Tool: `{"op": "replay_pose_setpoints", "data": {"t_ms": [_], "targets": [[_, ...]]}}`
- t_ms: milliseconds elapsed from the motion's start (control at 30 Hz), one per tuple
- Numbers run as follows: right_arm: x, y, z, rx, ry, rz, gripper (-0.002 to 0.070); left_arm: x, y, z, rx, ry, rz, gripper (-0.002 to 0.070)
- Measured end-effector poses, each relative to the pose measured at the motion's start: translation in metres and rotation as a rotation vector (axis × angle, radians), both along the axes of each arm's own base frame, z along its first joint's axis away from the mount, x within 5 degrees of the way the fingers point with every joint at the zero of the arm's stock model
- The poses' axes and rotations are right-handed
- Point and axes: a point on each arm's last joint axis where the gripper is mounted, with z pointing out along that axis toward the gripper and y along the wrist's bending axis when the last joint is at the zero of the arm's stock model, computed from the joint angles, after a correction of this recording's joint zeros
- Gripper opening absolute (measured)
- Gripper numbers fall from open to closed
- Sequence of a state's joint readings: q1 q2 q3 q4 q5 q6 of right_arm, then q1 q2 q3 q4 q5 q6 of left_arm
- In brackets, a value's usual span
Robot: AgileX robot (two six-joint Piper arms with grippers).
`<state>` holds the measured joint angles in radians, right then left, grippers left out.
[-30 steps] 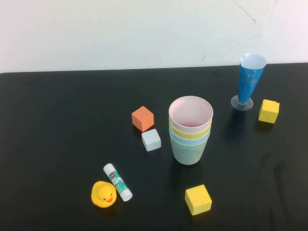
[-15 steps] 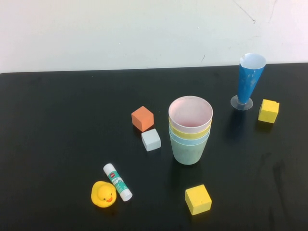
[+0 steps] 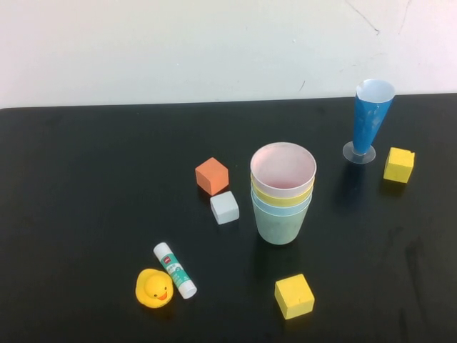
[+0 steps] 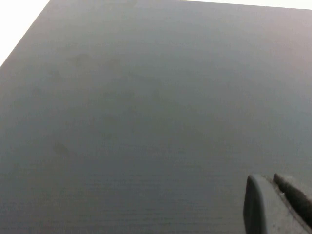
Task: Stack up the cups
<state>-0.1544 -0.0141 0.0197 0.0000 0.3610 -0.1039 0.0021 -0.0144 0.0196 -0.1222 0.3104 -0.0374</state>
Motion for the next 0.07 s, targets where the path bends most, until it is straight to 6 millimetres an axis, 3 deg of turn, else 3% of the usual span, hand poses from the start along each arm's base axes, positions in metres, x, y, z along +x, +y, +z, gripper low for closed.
{"op": "replay_pose_setpoints", "data": {"t_ms": [67], "targets": [[0.0002, 0.0012, 0.0000, 0.000, 0.000, 0.025, -0.0003, 0.0000, 0.0000, 0.0000, 0.000, 0.000, 0.000, -0.0001]]}}
